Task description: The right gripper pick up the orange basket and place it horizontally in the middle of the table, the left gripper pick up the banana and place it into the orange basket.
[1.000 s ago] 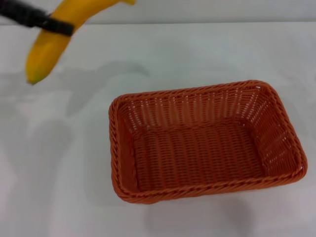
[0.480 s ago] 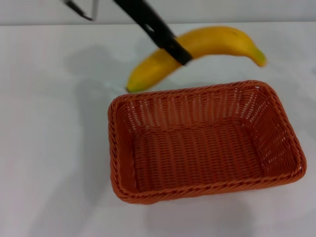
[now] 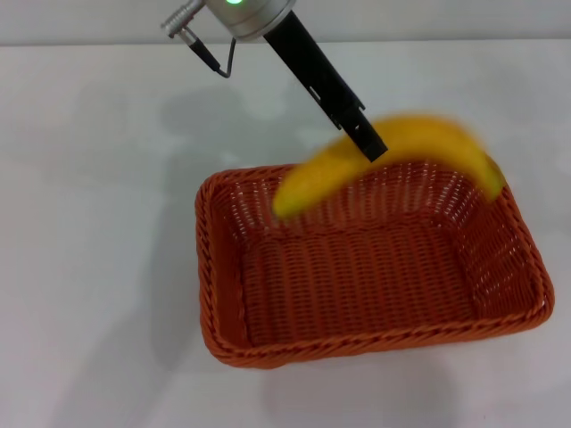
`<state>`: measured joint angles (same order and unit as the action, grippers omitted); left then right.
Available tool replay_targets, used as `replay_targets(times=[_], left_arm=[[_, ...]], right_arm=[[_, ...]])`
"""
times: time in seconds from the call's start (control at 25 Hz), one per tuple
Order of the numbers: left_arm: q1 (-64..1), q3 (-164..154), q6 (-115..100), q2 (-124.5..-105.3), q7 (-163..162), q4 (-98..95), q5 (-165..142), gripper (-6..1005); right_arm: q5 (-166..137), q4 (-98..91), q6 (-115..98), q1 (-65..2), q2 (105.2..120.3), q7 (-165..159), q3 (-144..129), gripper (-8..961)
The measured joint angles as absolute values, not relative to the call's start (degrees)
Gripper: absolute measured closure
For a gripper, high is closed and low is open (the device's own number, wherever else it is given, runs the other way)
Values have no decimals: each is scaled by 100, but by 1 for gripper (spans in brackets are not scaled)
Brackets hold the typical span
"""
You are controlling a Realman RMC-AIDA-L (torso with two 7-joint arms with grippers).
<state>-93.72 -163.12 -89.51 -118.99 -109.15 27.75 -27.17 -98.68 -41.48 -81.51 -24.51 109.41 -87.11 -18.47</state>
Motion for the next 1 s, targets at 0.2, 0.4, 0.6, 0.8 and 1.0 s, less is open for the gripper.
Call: replay_targets(times=[0.2, 0.4, 0.6, 0.8, 1.0], left_arm=[[-9371, -16312, -8898, -11904, -10777, 2691, -2817, 401], [-9339, -16306, -8784, -11895, -10691, 2906, -2595, 293], [-8802, -16302, -8663, -11893, -10206, 4039, -1154, 115], [-7834, -16302, -8700, -11891, -9537, 4779, 721, 118], [-6249, -16310, -8834, -11849, -8755, 5102, 3150, 119]], right_arm=[[-9719, -4155, -7843, -2488, 10844, -8484, -1845, 162], [-9346, -4158, -7644, -2514, 10769, -8045, -1841, 162], [-8932, -4104, -7607, -2469, 10760, -7413, -1837, 162], [-8537, -3878, -7678, -2341, 10856, -6799, -1843, 162], [-8496, -3928, -8189, -2117, 11202, -6745, -1873, 162]])
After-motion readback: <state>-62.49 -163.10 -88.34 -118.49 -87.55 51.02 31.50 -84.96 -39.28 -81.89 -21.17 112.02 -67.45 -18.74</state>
